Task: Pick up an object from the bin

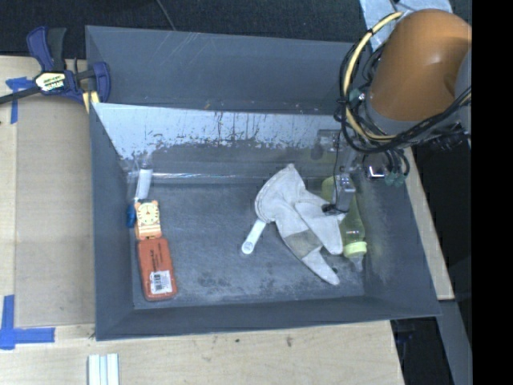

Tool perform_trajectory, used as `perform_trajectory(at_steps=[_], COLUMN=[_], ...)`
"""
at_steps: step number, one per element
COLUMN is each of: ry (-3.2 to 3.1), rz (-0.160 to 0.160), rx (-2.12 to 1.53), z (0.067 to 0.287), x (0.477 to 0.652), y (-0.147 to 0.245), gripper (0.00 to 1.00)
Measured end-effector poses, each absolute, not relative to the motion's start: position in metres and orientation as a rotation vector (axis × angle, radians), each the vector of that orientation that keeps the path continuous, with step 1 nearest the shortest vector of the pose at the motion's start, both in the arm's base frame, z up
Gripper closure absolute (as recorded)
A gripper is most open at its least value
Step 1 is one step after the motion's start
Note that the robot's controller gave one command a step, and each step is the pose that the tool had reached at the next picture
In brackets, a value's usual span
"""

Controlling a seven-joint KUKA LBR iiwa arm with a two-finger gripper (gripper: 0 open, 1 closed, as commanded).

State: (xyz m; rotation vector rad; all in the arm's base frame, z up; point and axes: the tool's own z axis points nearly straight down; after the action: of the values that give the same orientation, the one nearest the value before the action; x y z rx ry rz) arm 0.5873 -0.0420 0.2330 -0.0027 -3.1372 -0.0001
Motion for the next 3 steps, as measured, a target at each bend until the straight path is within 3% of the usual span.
perform_trajectory(at_steps=[1,2,3], ry=[-3.145,-3.155,-3.149], rz=[0.001,0.002,0.0], rx=[-0.002,0.019,0.019], z=[0.238,0.199,0.136], x=[0.588,0.594,0.589], y=[-0.042,-0.031,-0.007], gripper=[0.0,0.0,0.0])
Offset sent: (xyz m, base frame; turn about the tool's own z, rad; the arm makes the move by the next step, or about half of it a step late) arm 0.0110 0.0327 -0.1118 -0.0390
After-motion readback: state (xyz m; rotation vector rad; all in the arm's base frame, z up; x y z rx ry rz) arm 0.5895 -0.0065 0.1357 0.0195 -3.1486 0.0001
